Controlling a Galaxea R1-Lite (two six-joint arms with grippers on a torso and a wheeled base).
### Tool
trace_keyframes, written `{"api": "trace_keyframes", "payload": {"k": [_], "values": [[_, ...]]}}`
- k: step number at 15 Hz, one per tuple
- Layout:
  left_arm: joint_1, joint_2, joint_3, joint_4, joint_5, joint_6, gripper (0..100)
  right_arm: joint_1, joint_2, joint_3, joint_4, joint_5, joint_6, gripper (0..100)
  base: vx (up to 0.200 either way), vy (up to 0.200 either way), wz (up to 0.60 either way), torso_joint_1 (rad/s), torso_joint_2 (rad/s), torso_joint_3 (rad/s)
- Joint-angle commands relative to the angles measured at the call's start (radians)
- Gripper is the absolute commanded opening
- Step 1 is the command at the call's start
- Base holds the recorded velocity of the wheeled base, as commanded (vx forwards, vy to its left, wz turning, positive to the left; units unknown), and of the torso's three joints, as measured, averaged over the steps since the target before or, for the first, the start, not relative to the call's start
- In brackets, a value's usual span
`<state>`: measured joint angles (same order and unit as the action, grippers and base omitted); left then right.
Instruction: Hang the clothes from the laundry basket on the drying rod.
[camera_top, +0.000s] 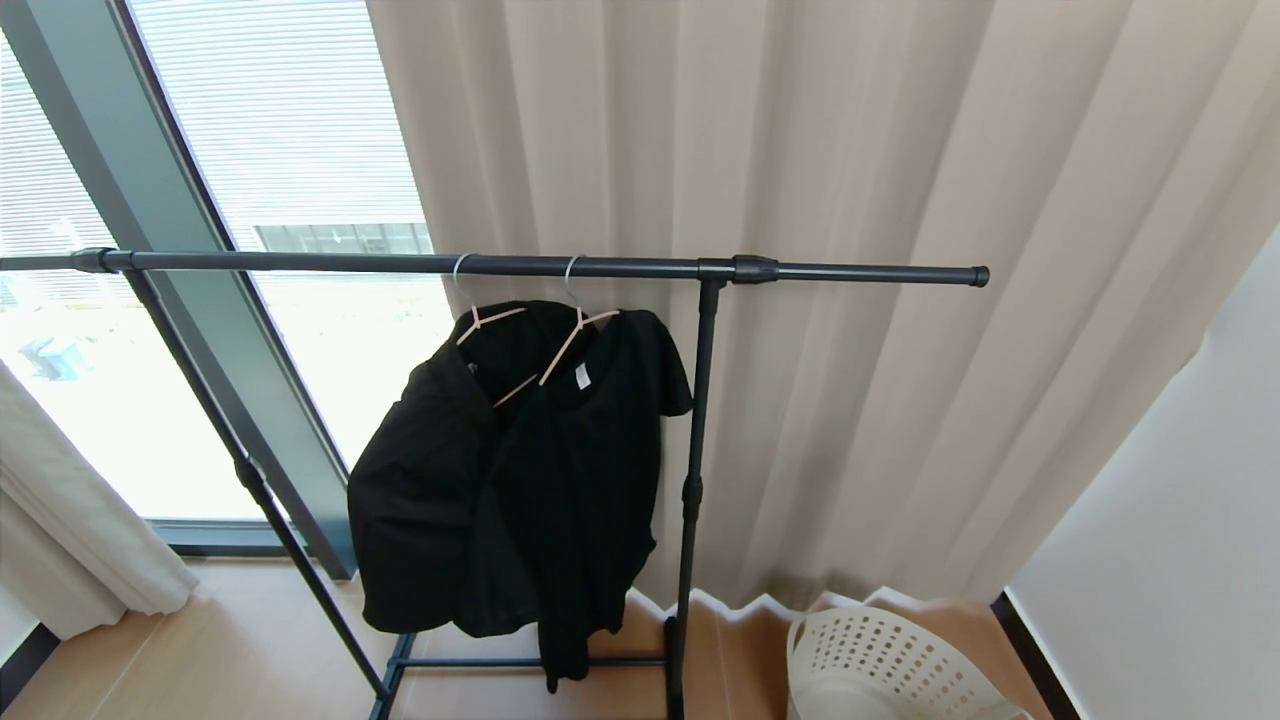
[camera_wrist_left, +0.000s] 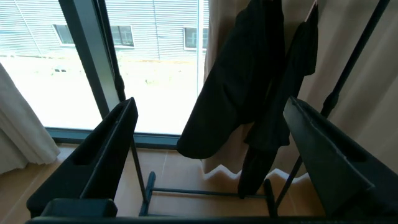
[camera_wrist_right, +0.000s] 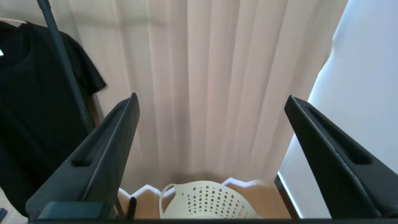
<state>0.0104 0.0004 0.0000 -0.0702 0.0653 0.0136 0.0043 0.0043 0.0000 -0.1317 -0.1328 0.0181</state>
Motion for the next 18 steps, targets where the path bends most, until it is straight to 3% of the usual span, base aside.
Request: {"api": "trace_keyframes", "payload": {"k": [1,18], "values": [[0.000,0.001,0.000,0.000,0.001,0.000,100,0.000,0.000,0.000,0.000,-0.001,0.002,100,0.000,0.000,0.00,0.000,0.00,0.000],[0.000,0.001,0.000,0.000,-0.001,0.000,100,0.000,0.000,0.000,0.000,-0.001,0.003,100,0.000,0.000,0.00,0.000,0.00,0.000]]}}
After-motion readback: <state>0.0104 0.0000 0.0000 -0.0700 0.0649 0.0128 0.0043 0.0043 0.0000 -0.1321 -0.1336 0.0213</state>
